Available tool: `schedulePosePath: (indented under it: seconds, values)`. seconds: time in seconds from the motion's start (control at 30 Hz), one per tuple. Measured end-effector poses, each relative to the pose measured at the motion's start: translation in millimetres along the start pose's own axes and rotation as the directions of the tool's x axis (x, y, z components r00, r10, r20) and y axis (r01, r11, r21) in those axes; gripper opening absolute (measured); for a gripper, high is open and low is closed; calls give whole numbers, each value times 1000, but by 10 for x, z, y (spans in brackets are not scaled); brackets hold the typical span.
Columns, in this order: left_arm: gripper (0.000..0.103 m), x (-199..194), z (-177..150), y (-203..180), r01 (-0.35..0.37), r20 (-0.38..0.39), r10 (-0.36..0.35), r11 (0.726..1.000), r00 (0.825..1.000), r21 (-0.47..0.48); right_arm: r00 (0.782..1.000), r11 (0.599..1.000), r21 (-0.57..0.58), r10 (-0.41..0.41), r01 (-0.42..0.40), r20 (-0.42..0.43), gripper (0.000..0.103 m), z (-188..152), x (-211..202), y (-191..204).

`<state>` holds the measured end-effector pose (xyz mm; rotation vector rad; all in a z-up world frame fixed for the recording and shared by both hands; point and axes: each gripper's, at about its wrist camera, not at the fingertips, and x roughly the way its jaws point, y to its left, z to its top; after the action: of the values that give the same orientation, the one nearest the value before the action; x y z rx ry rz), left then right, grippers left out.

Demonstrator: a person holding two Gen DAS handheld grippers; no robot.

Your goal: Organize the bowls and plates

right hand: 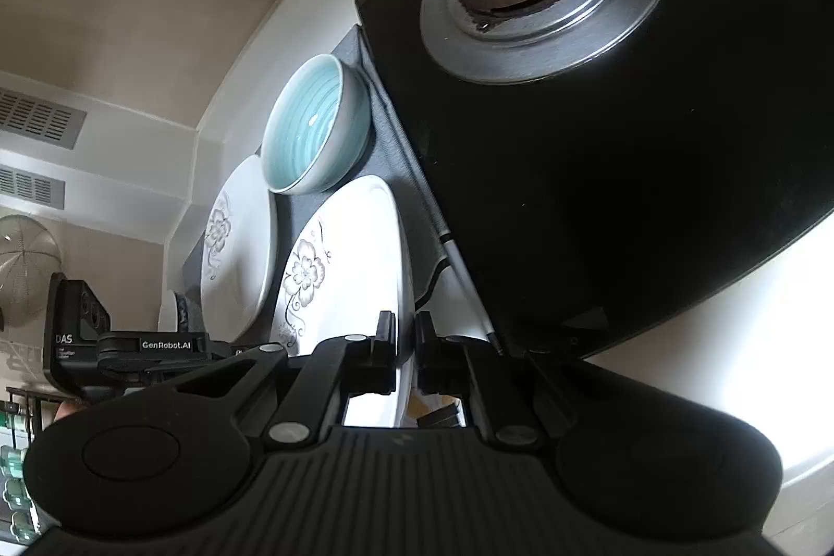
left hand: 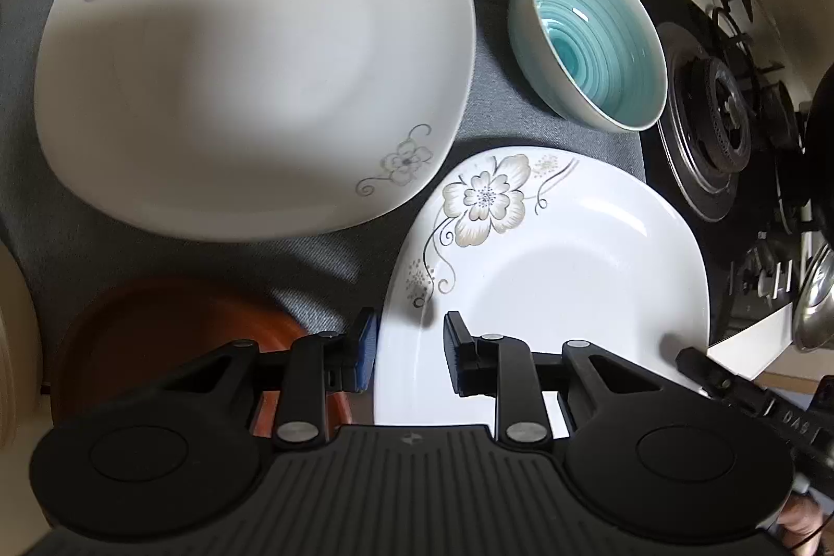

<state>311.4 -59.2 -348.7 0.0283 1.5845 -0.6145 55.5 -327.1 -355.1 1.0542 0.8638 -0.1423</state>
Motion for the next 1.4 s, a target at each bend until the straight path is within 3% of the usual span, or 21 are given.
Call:
schedulePosePath:
  seconds: [0.17,0.27,0.4,0.5,0.67,0.8,0.87,0.9,0.93,0.97,1.0,1.07,1.17,1.2,1.3,1.37,1.4]
  values:
    - [26,118,22,-40,7,-4,-7,1000,1000,20,1000,1000,7,-3,3,-3,7,-24,65,-49]
    - [15,139,26,-84,-22,13,21,998,1000,57,1000,1000,15,-3,3,5,7,-20,72,-85]
    - [13,149,30,-142,-22,35,19,996,999,92,1000,1000,17,-23,23,-9,11,-15,110,-133]
    - [13,158,28,-198,-32,44,27,994,999,107,999,998,27,-50,50,-16,9,-33,164,-182]
    - [13,147,-21,-221,-58,37,54,994,998,96,999,998,66,-25,22,48,6,-80,57,-160]
    - [13,84,-82,-235,-79,48,74,992,996,95,998,1000,-4,-18,18,53,8,-81,-96,52]
    - [13,38,-92,-213,-65,49,61,994,997,86,998,1000,-9,-5,6,59,9,-73,-149,115]
    - [3,0,-100,-206,-40,55,35,996,998,84,998,1000,-18,1,0,61,12,-63,-171,148]
    - [0,-53,-111,-174,70,33,-72,995,997,65,998,1000,-11,24,-23,58,13,-50,-185,172]
    - [0,-95,-121,-175,173,13,-174,984,985,46,997,999,3,52,-52,50,14,-39,-179,211]
    - [0,-149,-144,-247,190,24,-192,979,981,69,997,998,-7,66,-65,37,14,-37,-163,280]
    - [0,-171,-213,-462,35,93,-52,984,994,176,999,996,-86,25,-23,25,12,-37,-101,447]
    - [0,-3,-208,-338,130,37,-133,988,990,82,1000,999,-36,-6,7,28,8,10,10,336]
    - [0,8,-218,-319,100,47,-104,991,993,88,999,999,-34,-18,19,29,7,14,21,294]
    - [4,-47,-192,-216,22,92,-31,996,995,91,999,999,-28,-34,35,15,5,-9,39,165]
    - [19,-46,-130,-126,14,78,-20,998,997,69,999,999,-11,-49,50,14,5,-38,39,69]
    - [32,-38,-104,-103,11,72,-16,998,997,65,999,999,-3,-52,52,9,5,-43,49,21]
